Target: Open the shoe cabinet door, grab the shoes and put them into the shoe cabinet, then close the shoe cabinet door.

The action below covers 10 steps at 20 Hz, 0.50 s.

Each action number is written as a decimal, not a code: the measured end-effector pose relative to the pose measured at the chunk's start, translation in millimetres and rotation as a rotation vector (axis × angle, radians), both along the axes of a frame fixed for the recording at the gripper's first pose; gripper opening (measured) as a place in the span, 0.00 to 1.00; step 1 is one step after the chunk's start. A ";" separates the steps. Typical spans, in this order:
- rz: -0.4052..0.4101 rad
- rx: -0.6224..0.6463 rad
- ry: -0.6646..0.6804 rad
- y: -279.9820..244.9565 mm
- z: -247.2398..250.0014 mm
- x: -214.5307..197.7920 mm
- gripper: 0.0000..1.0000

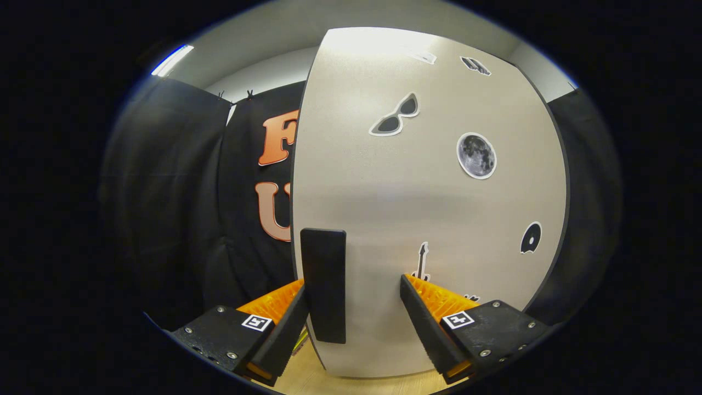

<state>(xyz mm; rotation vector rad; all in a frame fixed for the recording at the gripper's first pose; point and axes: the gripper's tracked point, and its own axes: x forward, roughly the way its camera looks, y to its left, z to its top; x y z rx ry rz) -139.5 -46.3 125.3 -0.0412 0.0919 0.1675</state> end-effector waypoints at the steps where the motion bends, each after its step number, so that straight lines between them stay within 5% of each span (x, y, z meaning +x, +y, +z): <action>1: -0.004 0.001 -0.002 0.6 -0.2 0.7 0.97; 10: -0.009 0.021 0.002 2.9 2.3 -18.7 0.98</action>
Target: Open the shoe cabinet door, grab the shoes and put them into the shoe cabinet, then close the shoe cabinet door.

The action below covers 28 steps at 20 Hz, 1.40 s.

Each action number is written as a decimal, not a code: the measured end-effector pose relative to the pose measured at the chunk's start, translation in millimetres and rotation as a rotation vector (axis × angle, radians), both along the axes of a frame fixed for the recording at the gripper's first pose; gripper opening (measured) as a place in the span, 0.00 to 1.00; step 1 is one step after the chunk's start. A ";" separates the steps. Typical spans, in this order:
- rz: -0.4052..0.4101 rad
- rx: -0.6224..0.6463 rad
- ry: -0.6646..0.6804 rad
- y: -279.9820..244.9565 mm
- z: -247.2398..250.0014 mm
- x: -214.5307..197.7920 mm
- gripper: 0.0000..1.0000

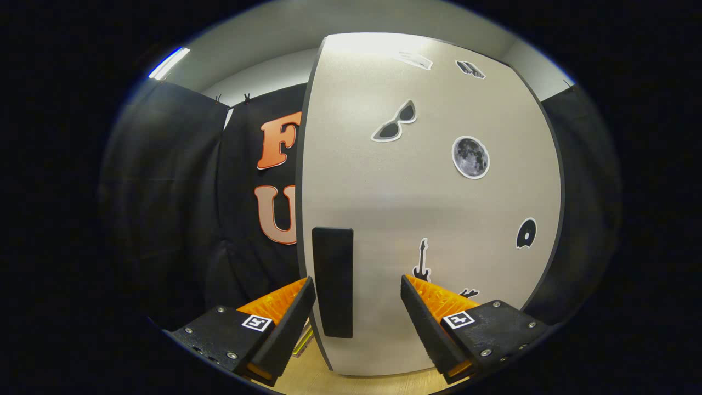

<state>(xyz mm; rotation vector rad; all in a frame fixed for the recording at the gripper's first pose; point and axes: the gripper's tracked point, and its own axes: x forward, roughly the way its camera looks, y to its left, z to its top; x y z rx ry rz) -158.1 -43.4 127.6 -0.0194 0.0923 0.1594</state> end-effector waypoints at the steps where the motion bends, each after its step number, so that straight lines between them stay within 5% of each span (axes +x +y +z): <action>1: 0.001 0.003 0.004 -0.1 0.2 -6.7 0.97; 28: -0.199 0.004 -0.051 -96.7 54.7 -251.6 0.97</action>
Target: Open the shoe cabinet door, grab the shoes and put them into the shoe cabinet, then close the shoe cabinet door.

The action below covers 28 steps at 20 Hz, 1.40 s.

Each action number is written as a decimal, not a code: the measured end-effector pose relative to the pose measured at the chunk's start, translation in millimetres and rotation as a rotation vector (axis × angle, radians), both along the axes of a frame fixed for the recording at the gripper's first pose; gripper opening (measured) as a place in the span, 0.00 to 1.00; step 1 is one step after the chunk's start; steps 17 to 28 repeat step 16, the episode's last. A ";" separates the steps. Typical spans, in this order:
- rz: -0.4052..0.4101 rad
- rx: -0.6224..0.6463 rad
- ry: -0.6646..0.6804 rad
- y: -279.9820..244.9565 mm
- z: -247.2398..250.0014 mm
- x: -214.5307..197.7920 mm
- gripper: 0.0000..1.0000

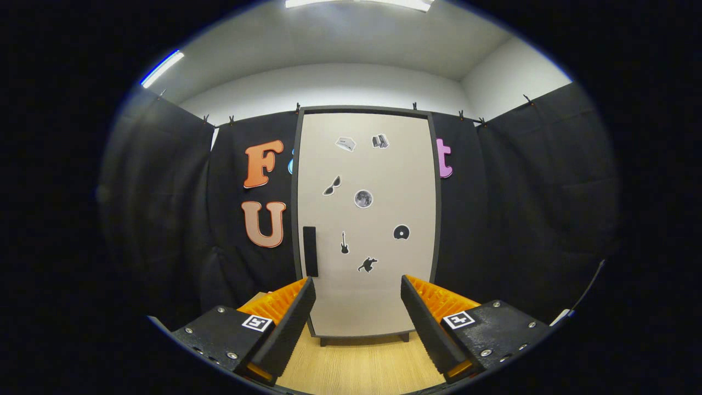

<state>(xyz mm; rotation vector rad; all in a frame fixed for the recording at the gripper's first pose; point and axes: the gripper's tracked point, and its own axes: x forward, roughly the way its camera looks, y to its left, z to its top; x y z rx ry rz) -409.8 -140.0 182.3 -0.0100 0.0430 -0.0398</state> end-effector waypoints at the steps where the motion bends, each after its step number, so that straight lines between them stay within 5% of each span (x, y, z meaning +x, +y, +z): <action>1: -0.007 0.002 0.004 -2.2 -2.3 -5.0 0.97; 11: -0.038 0.003 -0.001 -10.7 -6.1 -40.0 0.97; 28: -0.044 0.005 -0.003 -11.7 -7.3 -39.8 0.97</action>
